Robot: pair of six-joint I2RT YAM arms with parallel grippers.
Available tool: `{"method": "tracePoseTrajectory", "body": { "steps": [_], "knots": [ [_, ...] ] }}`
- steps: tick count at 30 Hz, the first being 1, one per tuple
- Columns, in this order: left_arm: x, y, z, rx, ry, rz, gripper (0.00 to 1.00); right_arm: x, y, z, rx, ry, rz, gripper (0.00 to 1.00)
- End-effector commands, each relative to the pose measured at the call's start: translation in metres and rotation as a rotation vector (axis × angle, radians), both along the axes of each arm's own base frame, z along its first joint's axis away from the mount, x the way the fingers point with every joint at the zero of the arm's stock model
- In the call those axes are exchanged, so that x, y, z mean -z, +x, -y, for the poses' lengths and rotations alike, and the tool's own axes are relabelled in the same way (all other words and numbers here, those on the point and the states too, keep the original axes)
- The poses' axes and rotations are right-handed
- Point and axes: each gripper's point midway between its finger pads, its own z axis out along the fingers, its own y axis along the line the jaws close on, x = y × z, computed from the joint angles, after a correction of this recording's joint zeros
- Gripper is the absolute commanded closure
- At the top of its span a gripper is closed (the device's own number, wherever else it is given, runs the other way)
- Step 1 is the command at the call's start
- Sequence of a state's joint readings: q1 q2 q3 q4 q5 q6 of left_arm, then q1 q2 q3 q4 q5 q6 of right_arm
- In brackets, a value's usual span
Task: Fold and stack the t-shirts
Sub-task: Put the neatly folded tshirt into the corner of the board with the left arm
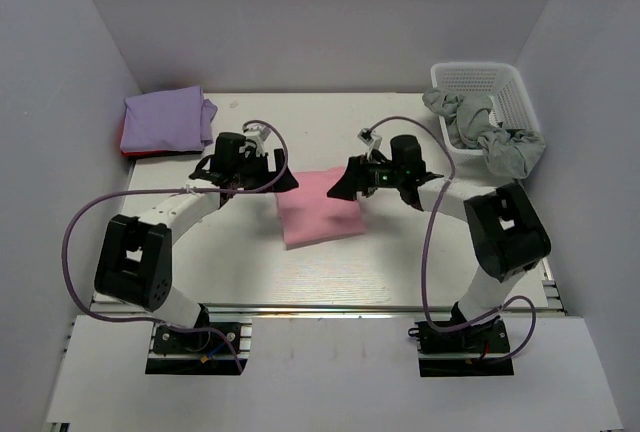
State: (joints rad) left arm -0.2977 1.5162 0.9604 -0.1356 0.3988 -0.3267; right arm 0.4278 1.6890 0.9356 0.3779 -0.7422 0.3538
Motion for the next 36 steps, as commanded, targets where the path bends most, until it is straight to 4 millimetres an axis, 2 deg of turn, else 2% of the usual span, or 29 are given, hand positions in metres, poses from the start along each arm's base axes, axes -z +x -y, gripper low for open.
{"method": "tracePoseTrajectory", "body": {
  "steps": [1,4,6,7,9,12,15,16,17,18,19,20,21,24,25,26,27,28,29,30,31,34,35,36],
  "knots": [
    [0.020,-0.014,-0.004,-0.021,0.009,-0.080,0.00,0.038,-0.006,0.005,0.022,0.010,-0.132,0.10],
    [0.042,-0.025,-0.002,0.019,0.019,-0.142,0.00,0.068,-0.001,0.012,0.081,-0.022,-0.189,0.10],
    [0.051,-0.028,-0.003,0.019,0.028,-0.171,0.00,0.074,0.000,0.013,0.081,-0.021,-0.196,0.10],
    [0.059,-0.028,-0.003,0.019,0.034,-0.192,0.00,0.080,-0.006,0.010,0.045,-0.013,-0.222,0.10],
    [0.063,-0.030,-0.003,0.018,0.040,-0.210,0.00,0.077,-0.004,0.006,0.030,0.002,-0.216,0.10],
    [0.071,-0.033,-0.004,0.018,0.044,-0.224,0.00,0.053,-0.001,0.001,-0.007,0.027,-0.158,0.10],
    [0.079,-0.032,-0.013,-0.023,0.087,-0.230,0.02,0.018,0.000,-0.001,-0.027,0.050,-0.057,0.10],
    [0.086,-0.034,-0.021,-0.052,0.121,-0.243,0.02,0.013,-0.001,0.001,-0.029,0.048,-0.042,0.10],
    [0.086,-0.033,-0.022,-0.069,0.125,-0.246,0.02,-0.012,-0.002,0.002,-0.025,0.065,0.017,0.10],
    [0.090,-0.036,-0.023,-0.069,0.129,-0.256,0.02,-0.016,-0.002,0.005,-0.007,0.055,0.045,0.10],
    [0.093,-0.038,-0.026,-0.079,0.141,-0.262,0.02,-0.034,-0.007,0.009,0.003,0.065,0.084,0.10],
    [0.094,-0.037,-0.028,-0.087,0.149,-0.259,0.03,-0.038,-0.008,0.011,0.013,0.063,0.096,0.10],
    [0.099,-0.038,-0.028,-0.087,0.154,-0.272,0.04,-0.036,-0.006,0.017,0.050,0.048,0.108,0.10],
    [0.110,-0.041,-0.021,-0.066,0.144,-0.309,0.06,-0.052,-0.013,0.030,0.121,0.015,0.168,0.10],
    [0.112,-0.043,-0.015,-0.047,0.138,-0.309,0.08,-0.046,-0.010,0.039,0.168,-0.022,0.145,0.10],
    [0.115,-0.046,-0.011,-0.030,0.137,-0.321,0.08,-0.055,-0.015,0.045,0.195,-0.034,0.164,0.10],
    [0.118,-0.043,-0.010,-0.030,0.137,-0.322,0.09,-0.041,-0.014,0.056,0.258,-0.080,0.140,0.10],
    [0.119,-0.043,-0.005,-0.016,0.139,-0.321,0.11,-0.037,-0.008,0.066,0.326,-0.115,0.147,0.10],
    [0.120,-0.040,-0.004,-0.023,0.156,-0.314,0.11,-0.049,-0.012,0.075,0.365,-0.116,0.175,0.10],
    [0.127,-0.044,0.000,-0.013,0.173,-0.326,0.15,-0.034,-0.008,0.090,0.455,-0.170,0.167,0.10],
    [0.128,-0.043,0.002,-0.012,0.185,-0.328,0.15,-0.033,-0.008,0.097,0.493,-0.184,0.166,0.10],
    [0.134,-0.039,0.005,-0.025,0.253,-0.329,0.25,-0.039,-0.009,0.126,0.641,-0.224,0.199,0.10],
    [0.140,-0.037,-0.001,-0.049,0.294,-0.348,0.29,-0.033,-0.012,0.132,0.664,-0.244,0.180,0.10],
    [0.145,-0.042,0.000,-0.043,0.319,-0.359,0.33,-0.036,-0.011,0.138,0.705,-0.244,0.183,0.10]
  ]
}}
